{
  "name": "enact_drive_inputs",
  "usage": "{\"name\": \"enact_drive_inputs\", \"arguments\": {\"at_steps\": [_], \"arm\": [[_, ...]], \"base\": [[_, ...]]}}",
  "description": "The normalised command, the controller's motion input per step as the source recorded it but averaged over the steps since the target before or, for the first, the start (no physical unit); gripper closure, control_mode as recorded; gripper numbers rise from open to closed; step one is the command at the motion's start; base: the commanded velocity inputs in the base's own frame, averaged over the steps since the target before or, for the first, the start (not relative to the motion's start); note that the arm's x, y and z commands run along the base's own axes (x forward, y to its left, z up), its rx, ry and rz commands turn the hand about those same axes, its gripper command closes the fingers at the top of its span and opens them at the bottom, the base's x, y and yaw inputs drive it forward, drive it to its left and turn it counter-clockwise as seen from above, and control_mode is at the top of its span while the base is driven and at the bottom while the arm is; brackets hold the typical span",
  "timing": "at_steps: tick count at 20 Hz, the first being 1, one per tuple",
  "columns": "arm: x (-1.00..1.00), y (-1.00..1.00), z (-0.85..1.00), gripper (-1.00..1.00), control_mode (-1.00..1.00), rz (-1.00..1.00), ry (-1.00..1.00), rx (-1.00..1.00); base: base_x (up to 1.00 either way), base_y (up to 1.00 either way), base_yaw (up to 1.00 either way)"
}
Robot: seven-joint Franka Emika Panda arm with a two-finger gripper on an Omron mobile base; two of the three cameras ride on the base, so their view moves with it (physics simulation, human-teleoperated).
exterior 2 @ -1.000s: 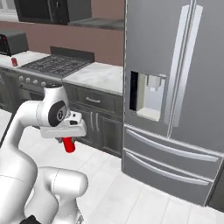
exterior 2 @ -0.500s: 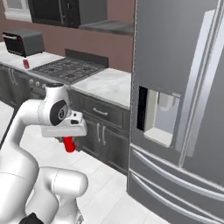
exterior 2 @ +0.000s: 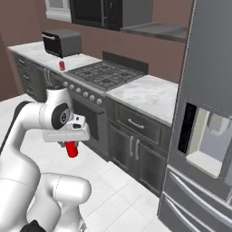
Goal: Four empty soda cans are scattered around the kitchen. Gather all the cans and cluster them next to the stove for recycling.
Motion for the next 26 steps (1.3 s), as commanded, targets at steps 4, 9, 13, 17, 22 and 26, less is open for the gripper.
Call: {"name": "enact_drive_inputs", "arguments": {"at_steps": [4,9,13,17,22,26], "arm": [[0.0,0.0,0.0,1.0,1.0,0.0,0.0,0.0],[0.0,0.0,0.0,1.0,1.0,0.0,0.0,0.0],[0.0,0.0,0.0,1.0,1.0,0.0,0.0,0.0],[0.0,0.0,0.0,1.0,1.0,0.0,0.0,0.0],[0.0,0.0,0.0,1.0,1.0,0.0,0.0,0.0],[0.0,0.0,0.0,1.0,1.0,0.0,0.0,0.0]], "base": [[0.28,0.5,0.31],[0.75,0.44,0.17],[0.94,0.49,0.11],[1.0,0.58,0.05],[1.0,0.62,0.0],[1.0,0.56,0.0]]}}
